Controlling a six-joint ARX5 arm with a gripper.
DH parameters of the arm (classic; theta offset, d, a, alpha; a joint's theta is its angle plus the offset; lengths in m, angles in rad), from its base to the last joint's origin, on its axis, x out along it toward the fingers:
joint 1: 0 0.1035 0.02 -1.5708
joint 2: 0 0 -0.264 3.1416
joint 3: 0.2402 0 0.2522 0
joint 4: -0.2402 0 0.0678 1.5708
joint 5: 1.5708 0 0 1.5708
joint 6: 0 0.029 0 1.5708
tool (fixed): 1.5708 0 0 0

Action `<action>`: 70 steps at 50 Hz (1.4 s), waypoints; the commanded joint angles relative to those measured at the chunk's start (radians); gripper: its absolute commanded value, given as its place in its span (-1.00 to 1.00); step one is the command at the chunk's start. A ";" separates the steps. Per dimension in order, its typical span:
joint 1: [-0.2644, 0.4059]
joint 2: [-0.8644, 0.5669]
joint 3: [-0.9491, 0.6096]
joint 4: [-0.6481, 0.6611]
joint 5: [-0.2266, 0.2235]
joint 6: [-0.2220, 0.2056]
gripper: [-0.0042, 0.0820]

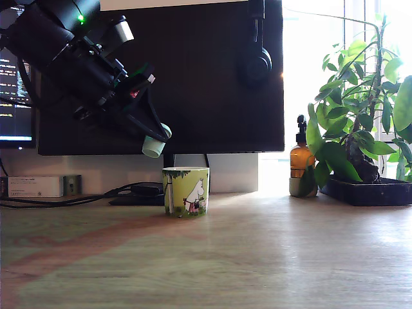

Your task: Pick up the coffee capsules from the table one by one and drop them inside the nearest coffee cup

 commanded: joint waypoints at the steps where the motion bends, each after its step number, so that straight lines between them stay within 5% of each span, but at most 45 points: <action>1: 0.008 0.031 -0.020 0.047 -0.010 -0.002 -0.40; 48: 0.008 0.034 -0.020 0.168 -0.016 0.021 -0.41; 70: 0.008 0.148 0.052 0.196 -0.026 0.021 -0.41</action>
